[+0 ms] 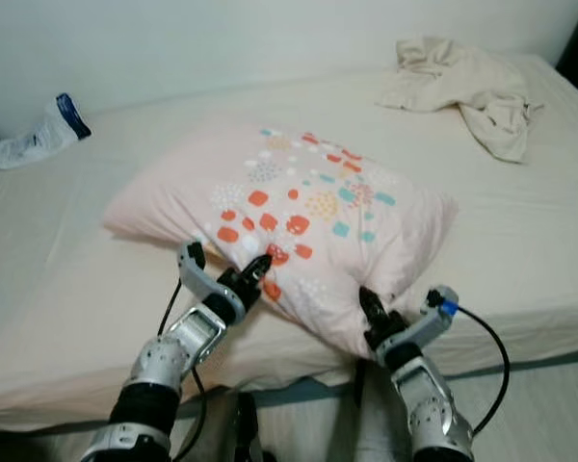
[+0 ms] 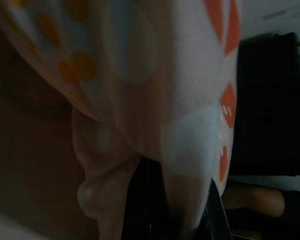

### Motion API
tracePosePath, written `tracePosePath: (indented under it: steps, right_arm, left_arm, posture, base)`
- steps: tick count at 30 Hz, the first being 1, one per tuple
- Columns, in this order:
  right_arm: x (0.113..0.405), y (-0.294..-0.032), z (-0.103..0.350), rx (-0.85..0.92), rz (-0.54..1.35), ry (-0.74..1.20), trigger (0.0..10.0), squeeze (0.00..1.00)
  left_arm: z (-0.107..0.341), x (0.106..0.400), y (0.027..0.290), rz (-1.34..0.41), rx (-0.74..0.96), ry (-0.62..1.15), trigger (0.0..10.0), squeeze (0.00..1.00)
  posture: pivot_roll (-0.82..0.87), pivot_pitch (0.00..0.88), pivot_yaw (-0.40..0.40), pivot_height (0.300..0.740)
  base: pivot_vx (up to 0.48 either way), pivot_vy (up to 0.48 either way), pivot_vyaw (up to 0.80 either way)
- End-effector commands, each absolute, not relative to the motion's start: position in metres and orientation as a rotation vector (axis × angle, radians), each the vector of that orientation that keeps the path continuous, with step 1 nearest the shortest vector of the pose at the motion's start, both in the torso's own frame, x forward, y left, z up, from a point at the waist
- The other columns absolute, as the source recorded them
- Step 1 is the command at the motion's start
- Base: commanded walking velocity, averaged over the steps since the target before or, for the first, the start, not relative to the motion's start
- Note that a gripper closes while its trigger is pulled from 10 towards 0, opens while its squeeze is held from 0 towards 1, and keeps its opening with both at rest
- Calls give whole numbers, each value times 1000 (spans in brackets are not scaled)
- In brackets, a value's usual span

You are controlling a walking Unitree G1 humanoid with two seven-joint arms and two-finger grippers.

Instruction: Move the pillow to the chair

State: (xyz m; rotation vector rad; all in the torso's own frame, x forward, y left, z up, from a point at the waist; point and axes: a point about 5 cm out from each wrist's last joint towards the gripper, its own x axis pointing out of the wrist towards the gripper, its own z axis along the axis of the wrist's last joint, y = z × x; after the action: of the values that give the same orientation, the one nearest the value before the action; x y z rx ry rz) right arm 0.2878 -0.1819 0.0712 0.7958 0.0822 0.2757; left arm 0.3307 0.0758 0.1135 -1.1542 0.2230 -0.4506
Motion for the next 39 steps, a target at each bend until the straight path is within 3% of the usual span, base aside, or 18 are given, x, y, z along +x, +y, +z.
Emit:
tracePosePath:
  steps: [1,12,13,15,16,36,37,38,39]
  right_arm:
    - [290,-163,81,790,366,69,0,0]
    - [300,-145,109,761,472,7,0,0]
    - [300,-144,109,762,476,7,0,0]
    - [300,-142,109,759,480,14,0,0]
    - [300,-141,109,756,482,15,0,0]
    - [304,-146,113,697,472,34,0,0]
    - [304,-145,115,696,489,31,1725,0]
    - [304,-143,115,696,504,29,1725,0]
    - [304,-142,116,689,517,32,3137,0]
  left_arm:
    - [120,317,34,-541,-1284,249,0,0]
    - [170,319,48,-672,-1036,33,0,0]
    - [173,319,49,-673,-1028,24,667,0]
    - [178,321,53,-666,-1012,4,667,0]
    - [179,322,56,-657,-1003,-6,10000,0]
    - [175,327,57,-607,-951,-18,10000,0]
    - [175,327,58,-604,-955,-23,10000,0]
    - [175,328,58,-600,-959,-27,10000,0]
    - [175,329,58,-595,-961,-31,10000,0]
  posture:
    - [-136,221,153,614]
    - [-136,170,138,663]
    - [-136,169,137,668]
    - [-135,161,134,678]
    - [-135,159,133,683]
    - [-152,104,106,698]
    - [-152,101,102,703]
    - [-153,94,99,707]
    - [-154,91,96,712]
  base:
    - [0,0,0]
    - [0,0,0]
    - [0,0,0]
    - [0,0,0]
    - [0,0,0]
    - [0,0,0]
    - [0,0,0]
    - [0,0,0]
    - [0,0,0]
